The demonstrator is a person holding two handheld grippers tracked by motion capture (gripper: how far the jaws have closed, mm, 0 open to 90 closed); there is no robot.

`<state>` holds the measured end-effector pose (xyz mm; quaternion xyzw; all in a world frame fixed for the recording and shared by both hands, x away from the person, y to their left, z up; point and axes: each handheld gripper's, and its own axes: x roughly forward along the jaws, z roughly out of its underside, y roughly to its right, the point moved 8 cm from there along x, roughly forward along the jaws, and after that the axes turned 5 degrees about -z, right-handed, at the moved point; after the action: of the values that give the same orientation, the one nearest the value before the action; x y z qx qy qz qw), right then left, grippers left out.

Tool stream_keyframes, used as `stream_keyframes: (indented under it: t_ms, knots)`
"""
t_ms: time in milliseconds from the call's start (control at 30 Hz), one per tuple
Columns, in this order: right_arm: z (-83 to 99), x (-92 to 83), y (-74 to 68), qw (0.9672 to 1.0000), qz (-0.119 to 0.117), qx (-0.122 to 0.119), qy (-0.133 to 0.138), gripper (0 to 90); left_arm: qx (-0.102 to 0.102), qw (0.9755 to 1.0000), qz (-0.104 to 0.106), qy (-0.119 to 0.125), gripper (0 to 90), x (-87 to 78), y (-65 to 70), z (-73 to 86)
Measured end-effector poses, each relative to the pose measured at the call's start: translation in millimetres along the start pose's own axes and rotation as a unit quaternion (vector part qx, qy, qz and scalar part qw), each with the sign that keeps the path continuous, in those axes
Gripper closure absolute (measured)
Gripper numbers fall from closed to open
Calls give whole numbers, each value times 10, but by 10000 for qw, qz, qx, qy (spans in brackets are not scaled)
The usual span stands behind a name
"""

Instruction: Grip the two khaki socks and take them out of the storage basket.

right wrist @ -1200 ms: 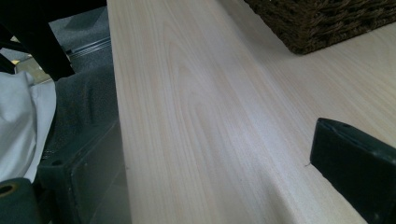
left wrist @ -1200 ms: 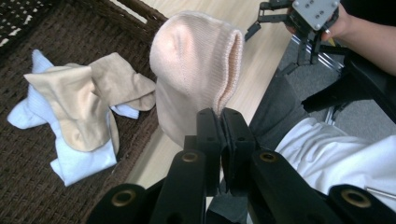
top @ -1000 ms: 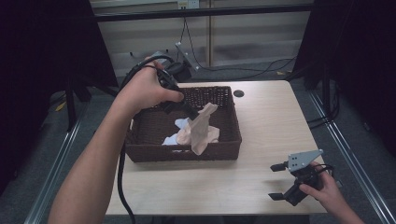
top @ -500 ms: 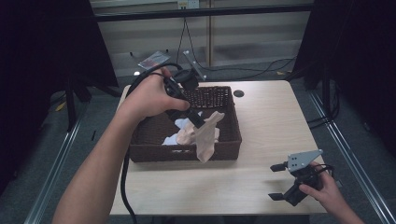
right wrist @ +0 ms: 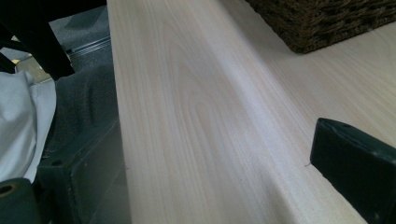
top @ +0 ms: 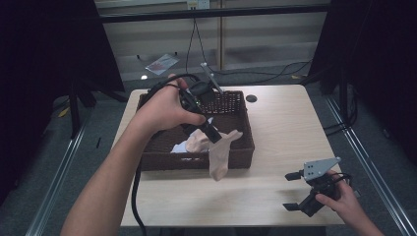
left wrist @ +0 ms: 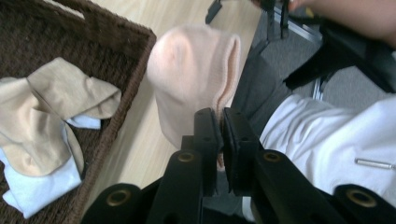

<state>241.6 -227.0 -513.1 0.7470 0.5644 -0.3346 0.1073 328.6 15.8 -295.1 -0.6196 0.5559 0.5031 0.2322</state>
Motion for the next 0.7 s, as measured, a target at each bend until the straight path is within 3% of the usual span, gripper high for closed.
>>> stream_keyframes:
  t_ms: [67,100,133,200,233,267,300,333,367,400,600,700]
  knots:
    - [1,-4,-4,10000,-4,13,-3,23,14,9999,-153,38,658,30,-50,-5]
    - [1,-4,-4,10000,-4,13,-3,23,-33,9998,-191,-26,658,40,-72,6]
    - [0,-7,-4,10000,-4,11,6,23,-93,9994,-324,14,567,73,-131,9]
    - [-1,-8,-4,10000,-3,9,8,23,-103,9991,-407,-6,505,87,-172,20]
    - [-2,-9,-4,10000,-9,11,18,23,-115,9987,-498,-40,505,94,-227,31]
    - [-4,-9,-4,10000,-23,10,25,23,-143,9978,-641,30,397,108,-288,32]
    - [-4,-9,-4,10000,-23,10,25,23,-120,9972,-738,41,397,117,-343,40]
    - [0,-8,-3,10000,-6,3,5,23,-107,9963,-847,37,338,137,-452,63]
    - [0,-8,-3,10000,-6,3,5,23,-107,9963,-847,37,310,137,-452,63]
    - [0,-7,-4,10000,-8,2,4,23,-67,9946,-1031,77,271,160,-556,79]
    - [1,-7,-4,10000,-7,17,-4,23,-173,9925,-1183,259,213,243,-771,118]
    - [2,-6,-4,10000,-6,15,-12,23,-272,9903,-1339,236,192,303,-902,167]
